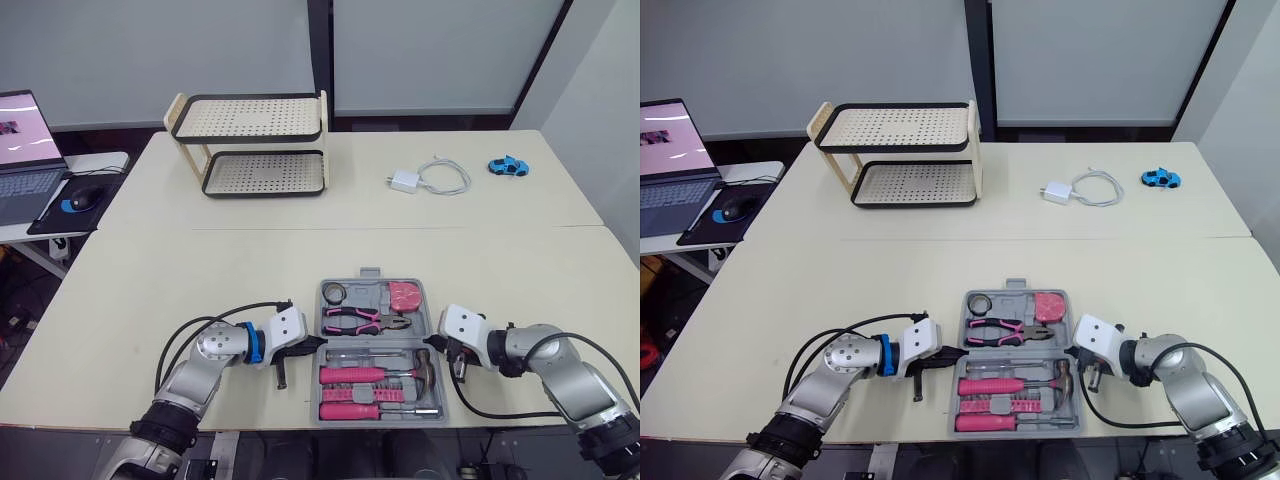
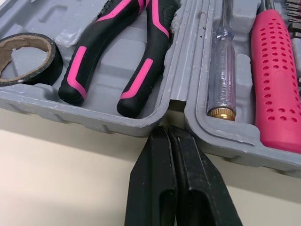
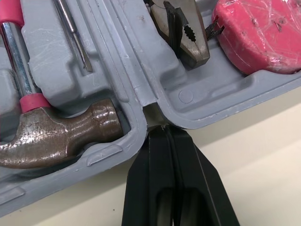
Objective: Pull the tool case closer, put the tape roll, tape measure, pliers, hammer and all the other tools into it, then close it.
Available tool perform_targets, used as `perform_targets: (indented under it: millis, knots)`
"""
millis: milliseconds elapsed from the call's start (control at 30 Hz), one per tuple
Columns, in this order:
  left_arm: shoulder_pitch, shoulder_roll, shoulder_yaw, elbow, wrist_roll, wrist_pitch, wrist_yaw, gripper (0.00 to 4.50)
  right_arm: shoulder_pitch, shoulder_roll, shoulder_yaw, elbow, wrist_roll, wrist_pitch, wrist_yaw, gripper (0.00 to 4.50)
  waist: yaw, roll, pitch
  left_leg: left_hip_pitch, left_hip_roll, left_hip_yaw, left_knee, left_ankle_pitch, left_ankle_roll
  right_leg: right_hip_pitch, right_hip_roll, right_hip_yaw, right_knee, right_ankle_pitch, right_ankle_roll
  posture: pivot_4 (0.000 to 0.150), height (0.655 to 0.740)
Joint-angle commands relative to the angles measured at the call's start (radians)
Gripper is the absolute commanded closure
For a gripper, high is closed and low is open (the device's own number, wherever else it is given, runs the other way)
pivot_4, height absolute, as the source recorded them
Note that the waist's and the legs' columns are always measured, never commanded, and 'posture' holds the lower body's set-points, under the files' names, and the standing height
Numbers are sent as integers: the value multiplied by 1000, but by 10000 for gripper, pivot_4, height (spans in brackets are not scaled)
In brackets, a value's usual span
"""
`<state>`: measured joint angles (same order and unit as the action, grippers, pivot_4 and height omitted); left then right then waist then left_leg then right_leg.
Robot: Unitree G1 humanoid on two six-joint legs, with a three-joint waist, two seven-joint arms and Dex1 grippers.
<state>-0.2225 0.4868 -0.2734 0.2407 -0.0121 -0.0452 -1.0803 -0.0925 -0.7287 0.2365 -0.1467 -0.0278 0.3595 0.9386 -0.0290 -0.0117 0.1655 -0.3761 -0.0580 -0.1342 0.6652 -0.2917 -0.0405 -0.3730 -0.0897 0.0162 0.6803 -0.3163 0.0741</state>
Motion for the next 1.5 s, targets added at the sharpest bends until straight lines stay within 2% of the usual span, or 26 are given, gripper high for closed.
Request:
perform_targets:
  millis: [33, 233, 533, 600, 700, 767, 933, 1200, 1500]
  knots:
    - [4, -13, -32, -47, -5, -11, -8, 44438, 9, 12, 37, -47, 18, -6, 30, 45000, 0, 0, 0, 0, 0, 0, 0, 0, 0, 0, 0, 0, 0, 0, 0, 1500, 7400]
    - [5, 7, -10, -37, -14, -11, -10, 44438, 15, -10, 8, -58, 24, 45, 26, 45000, 0, 0, 0, 0, 0, 0, 0, 0, 0, 0, 0, 0, 0, 0, 0, 1500, 7400]
    - [-8, 113, 95, -54, -93, -27, -42, 44438, 126, -112, -166, -187, 86, 150, -4, 45000, 1, 0, 0, -1, 0, -1, 0, 0, 1, 0, 0, 0, 0, 0, 0, 1500, 7400]
    - [-1, 124, 109, -112, -145, -13, -76, 44438, 157, -123, -204, -217, 94, 150, -17, 45000, 1, 0, 0, 0, 0, 0, 0, -1, 2, 0, 0, 0, 0, 0, 0, 1500, 7400]
    - [54, 163, 84, -340, -260, 79, -175, 44438, 234, -130, -282, -294, 109, 156, -44, 45000, 1, 0, 0, -1, 0, 0, 0, -2, 3, 0, 0, 0, -1, 0, 0, 1500, 7400]
    - [85, 178, 50, -439, -285, 125, -200, 44438, 264, -116, -314, -328, 134, 168, -54, 45000, 1, 0, 0, -2, 0, 0, 0, -1, 2, -1, -1, 0, -1, 0, 0, 1500, 7400]
    - [104, 156, -58, -505, -228, 169, -171, 44438, 276, -104, -327, -375, 168, 234, -81, 45000, 1, 0, 0, -1, 0, 1, 0, -2, 4, 0, 0, 1, -1, 0, 0, 1500, 7400]
    - [71, 101, -174, -347, -77, 25, -133, 44438, 271, -105, -299, -401, 185, 271, -101, 45000, 2, 0, 0, 2, 0, 1, -1, -2, 4, 3, 0, 1, -1, 0, 0, 1500, 7400]
    - [19, 23, -238, -207, 11, -57, -100, 44438, 286, -118, -295, -393, 169, 265, -106, 45000, 3, 0, 0, 1, 0, 1, 0, -2, 4, 3, 0, 1, -1, 0, 0, 1500, 7400]
